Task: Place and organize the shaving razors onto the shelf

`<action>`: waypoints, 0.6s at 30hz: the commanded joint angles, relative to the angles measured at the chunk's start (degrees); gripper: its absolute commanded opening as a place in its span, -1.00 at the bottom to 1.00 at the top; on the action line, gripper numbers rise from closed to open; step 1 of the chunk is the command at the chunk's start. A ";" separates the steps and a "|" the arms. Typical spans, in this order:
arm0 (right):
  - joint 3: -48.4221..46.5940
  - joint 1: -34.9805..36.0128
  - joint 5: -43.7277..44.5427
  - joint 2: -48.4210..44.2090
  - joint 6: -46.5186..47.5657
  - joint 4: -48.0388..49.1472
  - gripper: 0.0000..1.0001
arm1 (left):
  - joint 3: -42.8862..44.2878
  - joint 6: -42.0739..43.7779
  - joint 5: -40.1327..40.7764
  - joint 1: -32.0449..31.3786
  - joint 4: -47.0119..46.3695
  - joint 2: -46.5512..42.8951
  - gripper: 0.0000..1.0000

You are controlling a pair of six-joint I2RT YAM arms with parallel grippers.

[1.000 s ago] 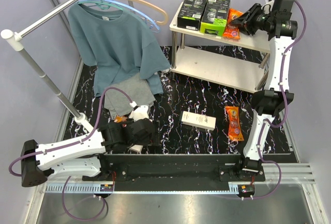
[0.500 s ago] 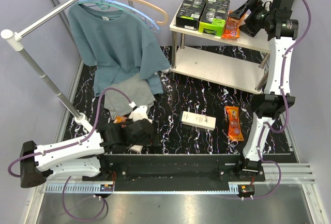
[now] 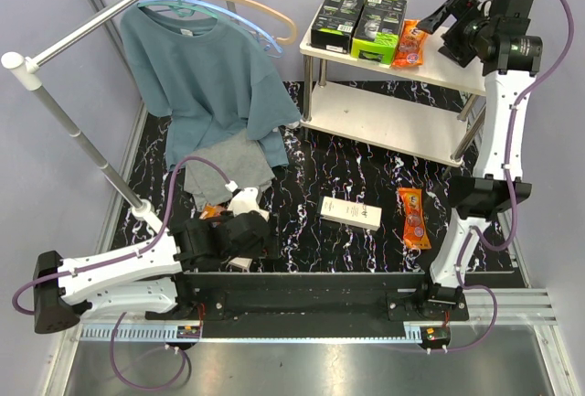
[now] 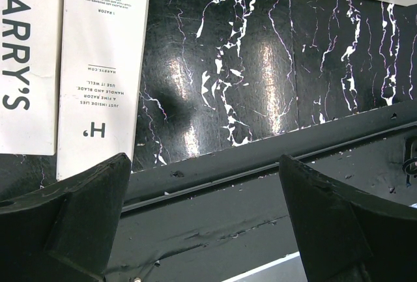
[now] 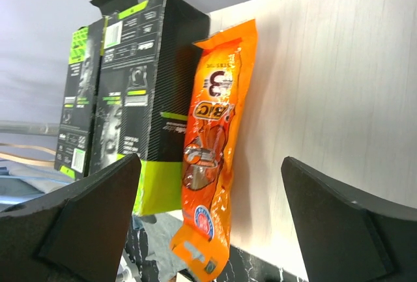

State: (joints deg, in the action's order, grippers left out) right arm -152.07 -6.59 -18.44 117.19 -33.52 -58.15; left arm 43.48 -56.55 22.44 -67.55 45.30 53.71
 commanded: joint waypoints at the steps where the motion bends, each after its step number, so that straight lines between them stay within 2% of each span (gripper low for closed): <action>1: 0.37 0.09 1.04 -4.77 2.14 1.46 0.99 | 0.29 -0.31 -0.20 0.14 -1.97 -0.72 0.98; 8: 4.93 2.02 2.00 -11.00 7.76 -2.75 0.99 | 0.46 -0.31 -0.29 0.14 -2.49 -0.45 0.98; 11: 14.05 3.60 3.58 -17.32 10.13 -1.89 0.99 | 0.90 -0.13 -0.46 0.14 -2.76 0.25 0.98; 18: 44.96 4.83 5.86 -38.22 9.17 2.95 0.99 | 1.43 -0.13 -0.90 0.14 -3.20 0.34 0.98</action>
State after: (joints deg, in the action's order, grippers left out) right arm -118.50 -1.93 -15.31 89.10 -25.39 -58.24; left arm 43.48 -56.58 22.22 -67.55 44.80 54.26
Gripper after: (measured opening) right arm 0.993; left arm 0.988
